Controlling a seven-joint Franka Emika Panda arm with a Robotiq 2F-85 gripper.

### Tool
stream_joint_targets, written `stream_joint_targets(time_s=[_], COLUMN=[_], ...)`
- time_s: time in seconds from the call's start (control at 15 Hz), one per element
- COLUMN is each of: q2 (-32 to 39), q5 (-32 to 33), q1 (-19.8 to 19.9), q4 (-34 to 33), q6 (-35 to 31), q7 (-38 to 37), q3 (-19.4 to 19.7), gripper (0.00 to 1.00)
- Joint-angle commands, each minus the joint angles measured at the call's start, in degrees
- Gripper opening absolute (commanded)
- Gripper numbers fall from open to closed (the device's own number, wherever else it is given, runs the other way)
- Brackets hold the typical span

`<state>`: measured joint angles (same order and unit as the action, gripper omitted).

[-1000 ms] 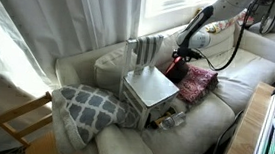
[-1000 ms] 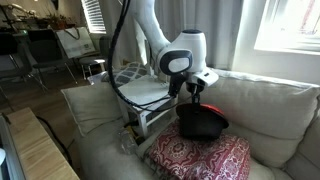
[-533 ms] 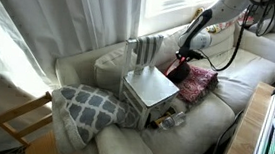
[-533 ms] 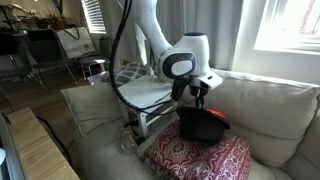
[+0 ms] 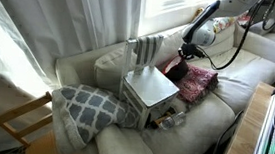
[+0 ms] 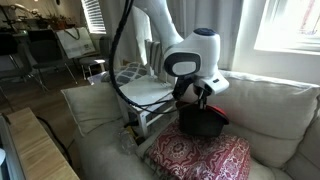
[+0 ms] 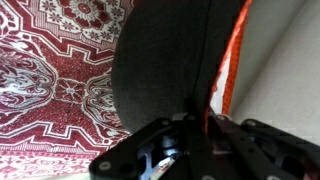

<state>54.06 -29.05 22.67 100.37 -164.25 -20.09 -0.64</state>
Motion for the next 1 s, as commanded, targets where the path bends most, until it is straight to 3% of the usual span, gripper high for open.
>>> stream_joint_targets(time_s=[0.0,0.4,0.53,0.67,0.93], q2=[-3.4,7.0,12.1,16.8,24.8], q5=[-8.5,-9.2,-4.9,2.0,17.9], q1=[14.7,38.2,43.7,47.1,50.4], q4=[5.4,8.2,9.5,10.5,10.9], q6=[-2.7,-16.6,-21.5,-26.7,-34.4], q7=[14.3,37.7,38.5,36.6,26.7], q3=[-13.9,-37.4,-42.0,-44.0,-43.9], gripper=[0.02,0.02,0.02,0.02,0.02])
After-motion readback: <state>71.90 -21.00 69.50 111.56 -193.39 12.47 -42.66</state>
